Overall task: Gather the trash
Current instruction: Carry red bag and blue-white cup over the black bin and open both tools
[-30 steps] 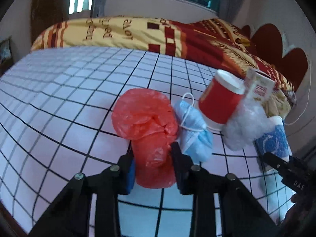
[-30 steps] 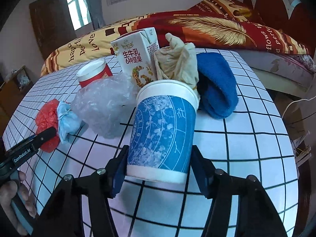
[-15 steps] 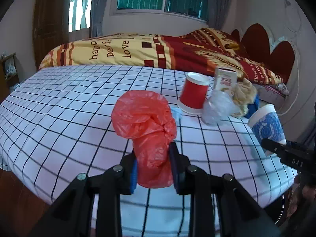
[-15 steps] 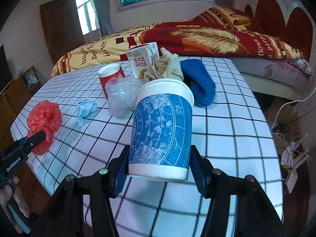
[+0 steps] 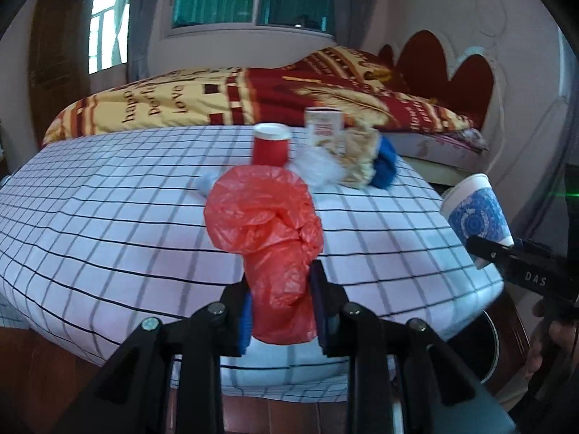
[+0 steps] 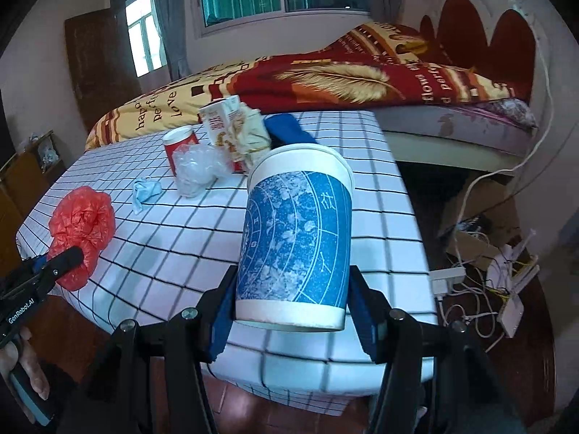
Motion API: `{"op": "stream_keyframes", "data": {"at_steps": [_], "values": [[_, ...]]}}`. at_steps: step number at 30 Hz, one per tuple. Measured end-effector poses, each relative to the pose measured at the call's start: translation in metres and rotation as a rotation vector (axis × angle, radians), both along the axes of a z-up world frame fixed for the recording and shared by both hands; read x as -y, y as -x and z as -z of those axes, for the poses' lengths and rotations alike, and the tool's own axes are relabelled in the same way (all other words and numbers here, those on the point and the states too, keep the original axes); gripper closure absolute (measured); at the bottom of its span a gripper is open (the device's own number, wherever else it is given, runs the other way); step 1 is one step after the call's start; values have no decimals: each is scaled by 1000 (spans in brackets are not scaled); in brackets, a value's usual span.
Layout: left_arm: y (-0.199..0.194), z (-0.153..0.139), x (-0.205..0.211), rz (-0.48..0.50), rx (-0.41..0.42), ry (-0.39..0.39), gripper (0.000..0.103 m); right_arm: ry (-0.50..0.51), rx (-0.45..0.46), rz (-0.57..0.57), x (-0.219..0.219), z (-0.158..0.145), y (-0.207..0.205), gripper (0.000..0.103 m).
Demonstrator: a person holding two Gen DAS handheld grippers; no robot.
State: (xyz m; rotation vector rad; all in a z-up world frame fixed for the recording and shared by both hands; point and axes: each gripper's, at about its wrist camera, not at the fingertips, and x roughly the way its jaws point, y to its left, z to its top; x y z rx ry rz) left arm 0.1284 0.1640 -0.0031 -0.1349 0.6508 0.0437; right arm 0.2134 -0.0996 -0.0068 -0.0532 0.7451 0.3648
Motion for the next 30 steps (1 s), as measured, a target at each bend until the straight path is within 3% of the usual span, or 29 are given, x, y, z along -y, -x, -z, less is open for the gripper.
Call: {"op": "stream_keyframes", "data": {"at_steps": [30], "values": [[2, 1, 177, 407, -25, -37, 75, 34, -8, 246, 176, 15, 66, 44]]}}
